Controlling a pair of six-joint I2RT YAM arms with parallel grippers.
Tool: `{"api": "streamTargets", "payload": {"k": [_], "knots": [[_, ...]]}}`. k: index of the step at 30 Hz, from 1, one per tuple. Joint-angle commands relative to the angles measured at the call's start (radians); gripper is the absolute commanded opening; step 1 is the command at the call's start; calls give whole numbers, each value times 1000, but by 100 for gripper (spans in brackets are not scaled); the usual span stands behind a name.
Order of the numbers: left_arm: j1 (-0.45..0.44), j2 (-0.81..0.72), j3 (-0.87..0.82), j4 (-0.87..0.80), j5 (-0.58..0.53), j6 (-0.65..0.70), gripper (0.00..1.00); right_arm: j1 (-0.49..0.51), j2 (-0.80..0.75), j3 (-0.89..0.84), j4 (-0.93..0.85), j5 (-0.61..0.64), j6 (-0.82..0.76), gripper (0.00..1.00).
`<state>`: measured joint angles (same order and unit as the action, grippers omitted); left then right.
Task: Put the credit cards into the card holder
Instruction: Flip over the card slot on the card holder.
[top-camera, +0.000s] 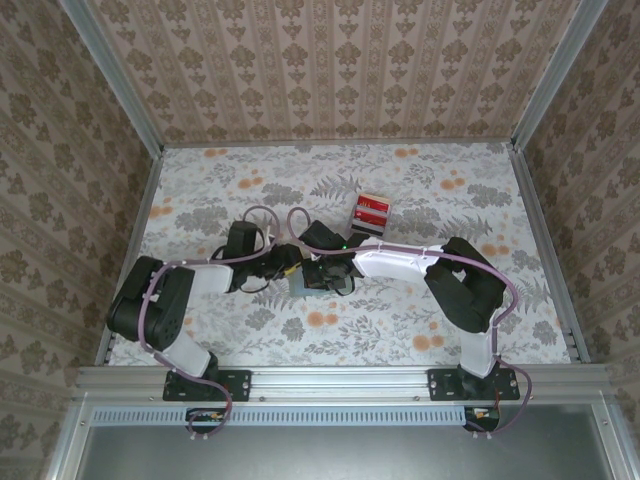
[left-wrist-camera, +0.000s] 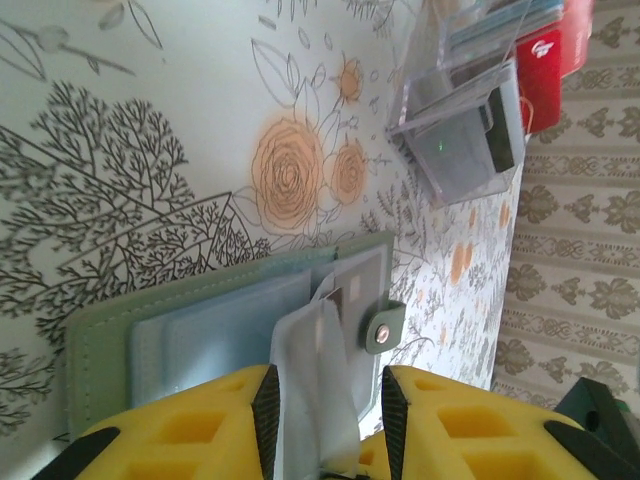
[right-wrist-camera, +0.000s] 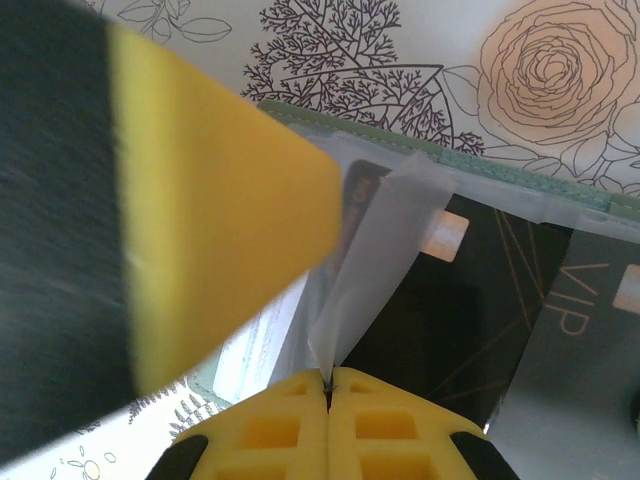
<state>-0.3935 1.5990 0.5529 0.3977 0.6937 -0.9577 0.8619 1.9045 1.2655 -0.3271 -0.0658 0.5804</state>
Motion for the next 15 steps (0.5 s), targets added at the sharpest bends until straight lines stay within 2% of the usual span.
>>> {"api": "streamTargets", "payload": {"k": [1,6,15], "knots": [[-10,38,6,22,17,-9,35,-4,-39,-20,21,-19,16,0],[-11,41,0,20,15,-11,36,-6,-40,-26,24,-15,19,0],[27,-26,4,-67,-3,31,43,-10,-45,-31,24,-12,21,0]]}}
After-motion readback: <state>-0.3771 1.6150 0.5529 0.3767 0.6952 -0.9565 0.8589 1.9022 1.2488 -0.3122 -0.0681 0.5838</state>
